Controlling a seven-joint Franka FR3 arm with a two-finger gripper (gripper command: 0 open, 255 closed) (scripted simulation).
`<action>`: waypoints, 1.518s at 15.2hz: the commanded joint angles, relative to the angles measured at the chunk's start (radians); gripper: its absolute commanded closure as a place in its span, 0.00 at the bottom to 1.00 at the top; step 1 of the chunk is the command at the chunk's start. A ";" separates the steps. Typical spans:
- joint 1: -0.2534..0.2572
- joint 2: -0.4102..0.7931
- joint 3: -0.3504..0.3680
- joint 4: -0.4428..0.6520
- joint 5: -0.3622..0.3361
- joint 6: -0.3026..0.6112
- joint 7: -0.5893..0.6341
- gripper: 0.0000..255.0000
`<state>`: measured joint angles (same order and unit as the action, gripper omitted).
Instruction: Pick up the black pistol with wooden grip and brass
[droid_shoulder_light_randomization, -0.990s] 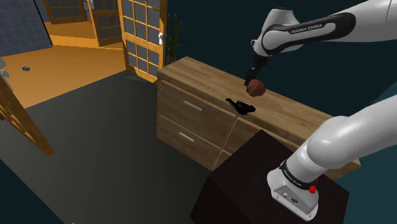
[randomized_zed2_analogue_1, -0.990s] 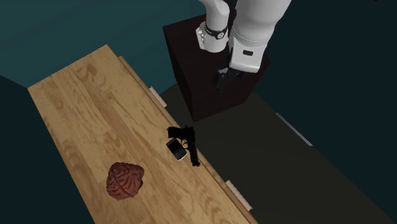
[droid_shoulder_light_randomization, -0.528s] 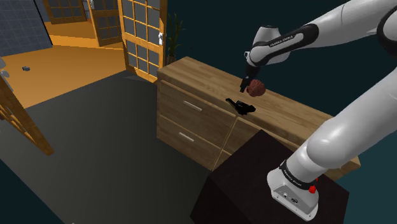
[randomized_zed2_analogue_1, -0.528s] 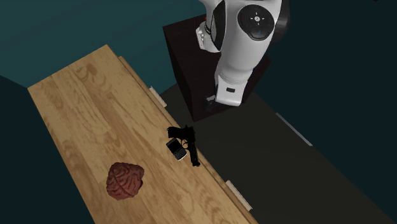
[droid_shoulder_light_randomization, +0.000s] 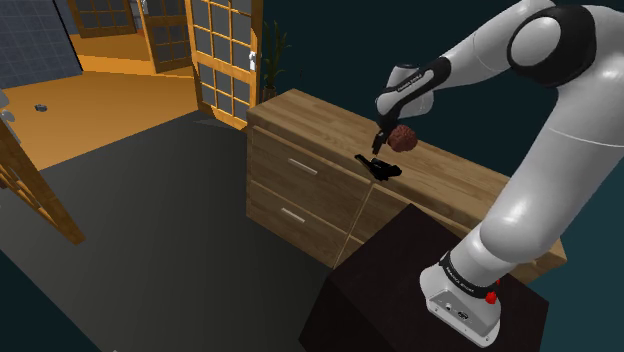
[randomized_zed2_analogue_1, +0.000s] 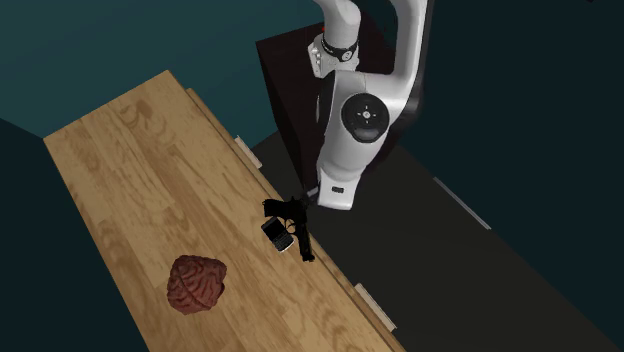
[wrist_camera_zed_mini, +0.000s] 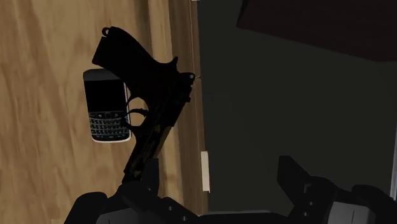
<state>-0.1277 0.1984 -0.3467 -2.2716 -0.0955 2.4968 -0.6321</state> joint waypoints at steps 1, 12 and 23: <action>-0.019 0.089 0.006 0.051 0.028 0.032 -0.036 0.00; -0.141 0.487 0.061 0.355 0.097 0.109 -0.150 0.00; -0.155 0.566 0.078 0.383 0.109 0.160 -0.148 1.00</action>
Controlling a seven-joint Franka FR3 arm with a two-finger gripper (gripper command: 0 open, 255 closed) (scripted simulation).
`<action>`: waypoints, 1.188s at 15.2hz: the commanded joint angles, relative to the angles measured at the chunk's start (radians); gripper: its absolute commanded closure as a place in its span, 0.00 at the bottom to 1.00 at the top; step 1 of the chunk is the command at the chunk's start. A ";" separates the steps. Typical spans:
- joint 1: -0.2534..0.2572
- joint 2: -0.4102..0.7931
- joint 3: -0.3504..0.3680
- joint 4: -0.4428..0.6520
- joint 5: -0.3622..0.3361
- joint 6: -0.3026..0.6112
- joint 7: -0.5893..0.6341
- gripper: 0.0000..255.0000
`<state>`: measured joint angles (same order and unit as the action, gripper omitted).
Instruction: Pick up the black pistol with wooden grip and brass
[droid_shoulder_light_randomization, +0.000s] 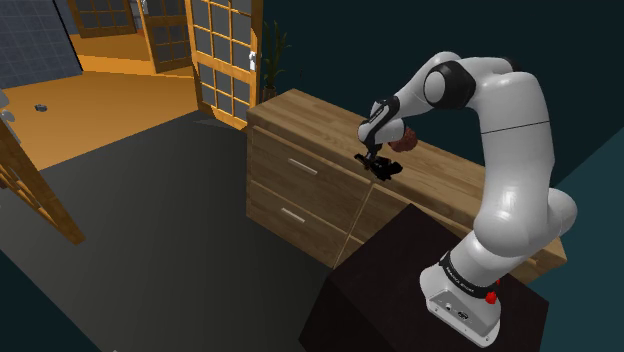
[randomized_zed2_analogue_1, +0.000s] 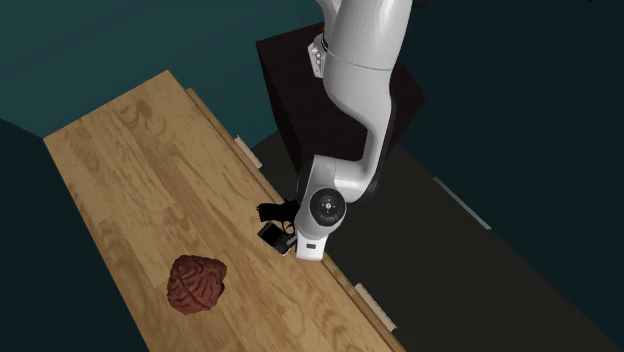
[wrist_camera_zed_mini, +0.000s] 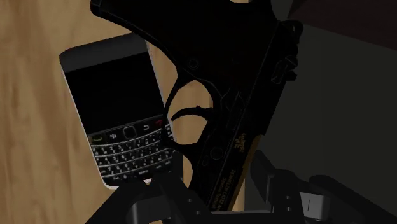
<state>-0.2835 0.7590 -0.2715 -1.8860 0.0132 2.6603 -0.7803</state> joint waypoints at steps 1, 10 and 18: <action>0.001 0.005 0.002 -0.005 0.000 -0.001 0.000 1.00; 0.007 -0.031 -0.005 -0.017 -0.005 -0.026 -0.001 1.00; 0.024 -0.124 -0.025 -0.044 -0.021 -0.091 -0.003 1.00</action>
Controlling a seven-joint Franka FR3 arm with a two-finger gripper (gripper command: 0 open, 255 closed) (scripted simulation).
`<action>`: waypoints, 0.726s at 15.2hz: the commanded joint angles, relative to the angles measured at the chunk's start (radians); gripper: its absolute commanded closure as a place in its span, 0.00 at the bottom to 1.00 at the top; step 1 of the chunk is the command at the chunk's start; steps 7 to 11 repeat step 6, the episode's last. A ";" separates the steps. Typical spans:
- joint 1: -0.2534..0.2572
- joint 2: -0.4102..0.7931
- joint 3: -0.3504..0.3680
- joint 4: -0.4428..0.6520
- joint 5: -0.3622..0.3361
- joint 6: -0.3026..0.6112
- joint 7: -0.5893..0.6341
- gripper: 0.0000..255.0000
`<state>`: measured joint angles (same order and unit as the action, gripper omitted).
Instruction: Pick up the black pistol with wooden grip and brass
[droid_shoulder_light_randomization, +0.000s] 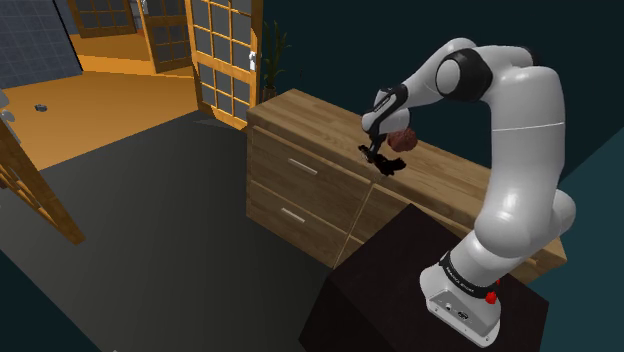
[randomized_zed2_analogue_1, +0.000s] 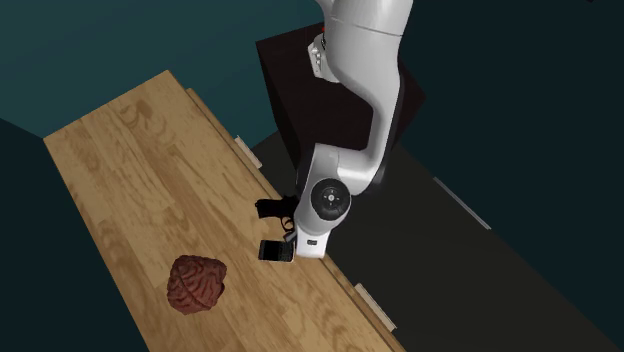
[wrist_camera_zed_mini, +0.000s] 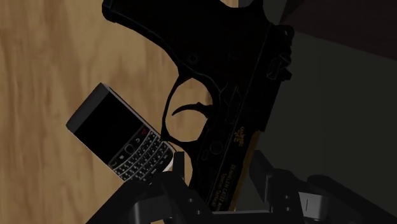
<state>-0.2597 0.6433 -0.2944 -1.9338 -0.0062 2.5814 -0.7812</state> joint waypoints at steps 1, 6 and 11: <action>0.002 -0.019 -0.004 0.002 -0.004 -0.021 -0.002 1.00; 0.009 -0.054 -0.012 -0.004 -0.011 -0.049 -0.002 1.00; 0.009 -0.054 -0.012 -0.004 -0.011 -0.049 -0.002 1.00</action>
